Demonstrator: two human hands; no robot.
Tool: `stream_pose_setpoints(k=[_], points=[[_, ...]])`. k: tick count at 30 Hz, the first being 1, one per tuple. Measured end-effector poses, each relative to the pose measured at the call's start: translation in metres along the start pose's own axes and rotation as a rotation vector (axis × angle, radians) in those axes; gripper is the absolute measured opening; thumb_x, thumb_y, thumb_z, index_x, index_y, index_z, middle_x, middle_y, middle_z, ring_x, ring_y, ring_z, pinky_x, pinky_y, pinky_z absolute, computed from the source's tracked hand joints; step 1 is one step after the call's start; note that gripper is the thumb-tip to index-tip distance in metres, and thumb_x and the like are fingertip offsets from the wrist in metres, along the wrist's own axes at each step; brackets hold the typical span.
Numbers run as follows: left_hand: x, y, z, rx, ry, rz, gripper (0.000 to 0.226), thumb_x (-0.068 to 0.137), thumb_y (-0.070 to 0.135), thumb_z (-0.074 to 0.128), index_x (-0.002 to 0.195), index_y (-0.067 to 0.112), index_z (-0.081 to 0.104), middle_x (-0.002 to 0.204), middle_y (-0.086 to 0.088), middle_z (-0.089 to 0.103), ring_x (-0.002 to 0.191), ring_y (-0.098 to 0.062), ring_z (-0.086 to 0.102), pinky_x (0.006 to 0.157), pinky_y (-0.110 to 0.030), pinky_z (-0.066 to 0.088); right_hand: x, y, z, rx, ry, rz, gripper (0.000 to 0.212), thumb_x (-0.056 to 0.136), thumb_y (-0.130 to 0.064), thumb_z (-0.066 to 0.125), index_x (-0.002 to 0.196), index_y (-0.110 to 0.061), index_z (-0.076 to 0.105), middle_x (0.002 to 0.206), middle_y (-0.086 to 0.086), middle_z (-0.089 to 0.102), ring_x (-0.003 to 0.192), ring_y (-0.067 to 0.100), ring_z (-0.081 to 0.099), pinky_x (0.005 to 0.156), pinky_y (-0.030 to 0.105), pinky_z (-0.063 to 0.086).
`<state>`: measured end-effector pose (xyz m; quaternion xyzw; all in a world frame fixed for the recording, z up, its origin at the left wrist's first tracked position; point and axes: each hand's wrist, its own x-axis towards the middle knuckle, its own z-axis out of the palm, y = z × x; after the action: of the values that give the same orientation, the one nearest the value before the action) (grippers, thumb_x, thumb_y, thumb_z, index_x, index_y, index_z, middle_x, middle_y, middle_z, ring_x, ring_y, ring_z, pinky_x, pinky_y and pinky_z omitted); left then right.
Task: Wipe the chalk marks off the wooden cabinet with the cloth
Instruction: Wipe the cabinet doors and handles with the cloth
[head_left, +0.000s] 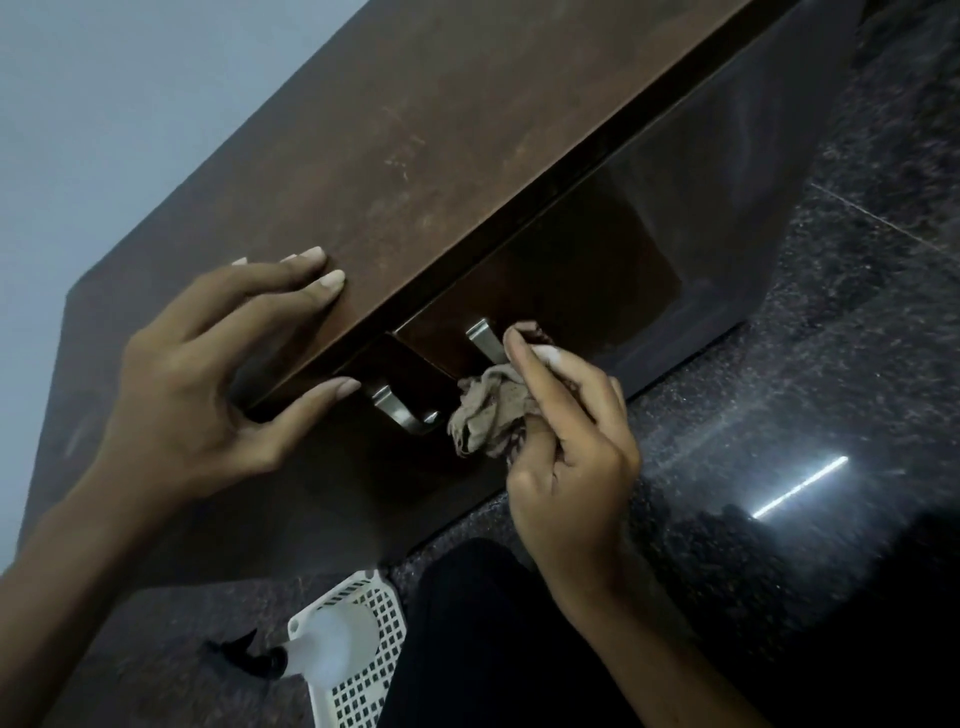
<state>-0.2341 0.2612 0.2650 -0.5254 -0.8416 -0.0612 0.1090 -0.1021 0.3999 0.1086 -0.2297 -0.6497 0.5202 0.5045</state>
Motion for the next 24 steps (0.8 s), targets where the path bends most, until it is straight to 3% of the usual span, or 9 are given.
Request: stream_pose_setpoints(k=[5,15,20,24], points=[[-0.001,-0.003,0.003,-0.004,0.025,0.039,0.058,0.087,0.037,0.079,0.135,0.007,0.064,0.141,-0.011,0.061,0.133,-0.026,0.06,0.111,-0.057,0.045,0.01,-0.015,0.005,-0.293,-0.192,-0.237,0.05,0.085,0.014,0.052,0.127,-0.008,0.068,0.12,0.01,0.066,0.087,0.027,0.055,0.075,0.041,0.051],[-0.003,-0.006,0.005,-0.055,0.025,0.037,0.057,0.089,0.037,0.079,0.137,0.009,0.064,0.143,-0.009,0.06,0.135,-0.024,0.058,0.111,-0.052,0.046,0.029,-0.014,-0.003,-0.466,-0.174,-0.258,0.038,0.086,0.004,0.065,0.115,-0.018,0.075,0.107,0.002,0.069,0.079,0.023,0.053,0.055,0.039,0.048],[-0.004,-0.007,0.006,-0.041,0.035,0.042,0.058,0.09,0.039,0.078,0.139,0.012,0.063,0.145,-0.005,0.06,0.137,-0.021,0.056,0.115,-0.052,0.043,0.035,-0.012,-0.008,-0.519,-0.142,-0.291,0.038,0.085,-0.003,0.061,0.111,-0.026,0.077,0.105,-0.004,0.07,0.078,0.022,0.054,0.052,0.036,0.045],[-0.005,-0.008,0.007,-0.031,0.047,0.055,0.057,0.09,0.04,0.077,0.139,0.013,0.064,0.144,-0.004,0.06,0.138,-0.02,0.056,0.116,-0.051,0.042,0.036,-0.004,-0.014,-0.521,-0.138,-0.298,0.047,0.075,0.006,0.059,0.112,-0.017,0.077,0.104,-0.001,0.07,0.077,0.021,0.053,0.051,0.034,0.044]])
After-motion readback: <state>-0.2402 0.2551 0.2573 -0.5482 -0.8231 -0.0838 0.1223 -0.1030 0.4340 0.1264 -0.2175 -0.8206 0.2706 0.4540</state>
